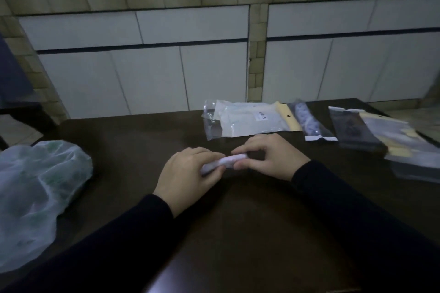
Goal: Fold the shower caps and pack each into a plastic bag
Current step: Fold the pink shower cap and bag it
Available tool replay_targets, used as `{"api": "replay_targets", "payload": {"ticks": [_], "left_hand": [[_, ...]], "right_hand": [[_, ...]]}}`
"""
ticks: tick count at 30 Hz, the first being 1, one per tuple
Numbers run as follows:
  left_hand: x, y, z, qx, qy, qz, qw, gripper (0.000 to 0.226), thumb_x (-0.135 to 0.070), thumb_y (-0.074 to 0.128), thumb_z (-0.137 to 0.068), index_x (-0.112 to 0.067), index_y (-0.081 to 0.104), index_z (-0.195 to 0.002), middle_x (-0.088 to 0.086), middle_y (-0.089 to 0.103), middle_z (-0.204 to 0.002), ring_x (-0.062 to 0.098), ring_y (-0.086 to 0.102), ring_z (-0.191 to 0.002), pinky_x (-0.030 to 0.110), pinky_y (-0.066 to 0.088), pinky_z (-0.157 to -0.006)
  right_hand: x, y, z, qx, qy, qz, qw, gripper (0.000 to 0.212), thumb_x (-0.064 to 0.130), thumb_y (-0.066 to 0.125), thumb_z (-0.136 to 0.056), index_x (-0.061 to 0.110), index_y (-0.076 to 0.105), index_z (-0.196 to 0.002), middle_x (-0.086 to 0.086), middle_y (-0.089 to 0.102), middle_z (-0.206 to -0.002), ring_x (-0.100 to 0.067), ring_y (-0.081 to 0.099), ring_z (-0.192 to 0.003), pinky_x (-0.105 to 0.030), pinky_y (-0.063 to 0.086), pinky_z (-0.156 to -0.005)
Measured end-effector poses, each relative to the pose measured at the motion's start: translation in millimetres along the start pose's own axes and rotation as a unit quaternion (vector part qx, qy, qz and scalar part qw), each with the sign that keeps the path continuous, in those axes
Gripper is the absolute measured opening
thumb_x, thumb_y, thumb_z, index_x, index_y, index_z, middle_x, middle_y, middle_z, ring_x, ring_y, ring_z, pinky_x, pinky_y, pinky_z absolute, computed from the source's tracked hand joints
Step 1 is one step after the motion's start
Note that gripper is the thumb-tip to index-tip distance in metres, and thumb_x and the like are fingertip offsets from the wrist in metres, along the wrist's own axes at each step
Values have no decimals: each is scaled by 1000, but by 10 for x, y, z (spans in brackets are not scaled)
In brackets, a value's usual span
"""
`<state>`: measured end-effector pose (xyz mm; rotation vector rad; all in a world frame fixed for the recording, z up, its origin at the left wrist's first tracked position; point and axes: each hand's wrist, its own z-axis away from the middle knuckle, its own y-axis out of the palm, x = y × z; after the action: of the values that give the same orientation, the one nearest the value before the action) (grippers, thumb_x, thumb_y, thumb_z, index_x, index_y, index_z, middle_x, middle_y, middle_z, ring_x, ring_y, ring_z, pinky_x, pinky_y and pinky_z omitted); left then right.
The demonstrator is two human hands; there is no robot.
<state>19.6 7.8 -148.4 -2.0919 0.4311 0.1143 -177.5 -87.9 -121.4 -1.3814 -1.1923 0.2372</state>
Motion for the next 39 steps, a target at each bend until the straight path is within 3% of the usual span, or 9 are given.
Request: {"api": "replay_targets", "payload": {"ticks": [5, 7, 10, 14, 18, 23, 31, 34, 39], "left_hand": [[-291, 310, -284, -44, 13, 14, 999, 23, -27, 71, -81, -29, 73, -105, -9, 71, -92, 9, 62, -81, 25, 45, -71], [-441, 428, -403, -59, 12, 27, 998, 23, -27, 70, -82, -27, 73, -105, -8, 71, -91, 10, 63, -83, 25, 45, -74], [-644, 597, -599, -55, 21, 31, 998, 24, -31, 66, -85, -27, 72, -109, -7, 71, -93, 8, 60, -84, 22, 40, -75], [-863, 840, -803, -55, 23, 31, 998, 24, -36, 63, -87, -30, 71, -108, -9, 70, -93, 7, 58, -84, 21, 38, -74], [-1045, 1024, -961, -55, 32, 30, 997, 25, -39, 61, -88, -32, 70, -111, -10, 69, -93, 4, 57, -84, 19, 37, -73], [-1124, 1147, -1088, -47, 30, 27, 998, 25, -39, 60, -89, -30, 71, -110, -7, 69, -94, 8, 57, -84, 21, 35, -71], [-1113, 1168, -1066, -49, 11, 36, 998, 26, -38, 62, -88, -32, 70, -111, -8, 68, -94, 2, 44, -79, 22, 33, -71], [-1110, 1162, -1050, -55, 10, 41, 998, 25, -37, 64, -87, -31, 71, -110, -8, 68, -93, 6, 52, -81, 23, 39, -72], [-1097, 1119, -1050, -76, 11, 29, 997, 20, -34, 65, -85, -30, 74, -103, -7, 68, -88, 8, 56, -77, 21, 33, -66]], "right_hand": [[-387, -327, 302, -193, 99, 5, 976, 26, 37, 65, -86, 27, 68, -110, 18, 60, -101, 6, 52, -94, -7, 38, -80], [-579, -424, 423, -257, 142, 69, 953, 22, 29, 63, -88, 25, 68, -109, 13, 59, -101, 0, 52, -94, -17, 45, -87], [-858, -555, 581, -239, 276, 222, 904, 30, 25, 58, -90, 27, 62, -119, 2, 57, -116, -15, 49, -110, -38, 41, -100], [-1110, -725, 753, -166, 369, 295, 865, 39, 32, 57, -90, 27, 56, -128, -1, 53, -129, -21, 46, -118, -41, 35, -103], [-1232, -765, 816, -142, 370, 276, 875, 37, 39, 54, -91, 27, 59, -126, 1, 56, -129, -20, 51, -116, -41, 36, -104], [-1340, -717, 703, -156, 397, 310, 850, 33, 43, 48, -95, 21, 65, -112, -2, 63, -108, -21, 56, -101, -40, 37, -94], [-1396, -740, 555, -154, 426, 306, 837, 23, 29, 54, -95, 19, 66, -111, -4, 63, -107, -22, 55, -102, -39, 35, -94], [-1386, -734, 609, -188, 391, 319, 843, 22, 26, 51, -96, 17, 68, -107, -4, 63, -103, -21, 56, -97, -38, 36, -94], [-1279, -737, 657, -316, 300, 279, 856, 23, 26, 49, -96, 14, 68, -100, -5, 60, -95, -19, 56, -84, -35, 44, -85]]}}
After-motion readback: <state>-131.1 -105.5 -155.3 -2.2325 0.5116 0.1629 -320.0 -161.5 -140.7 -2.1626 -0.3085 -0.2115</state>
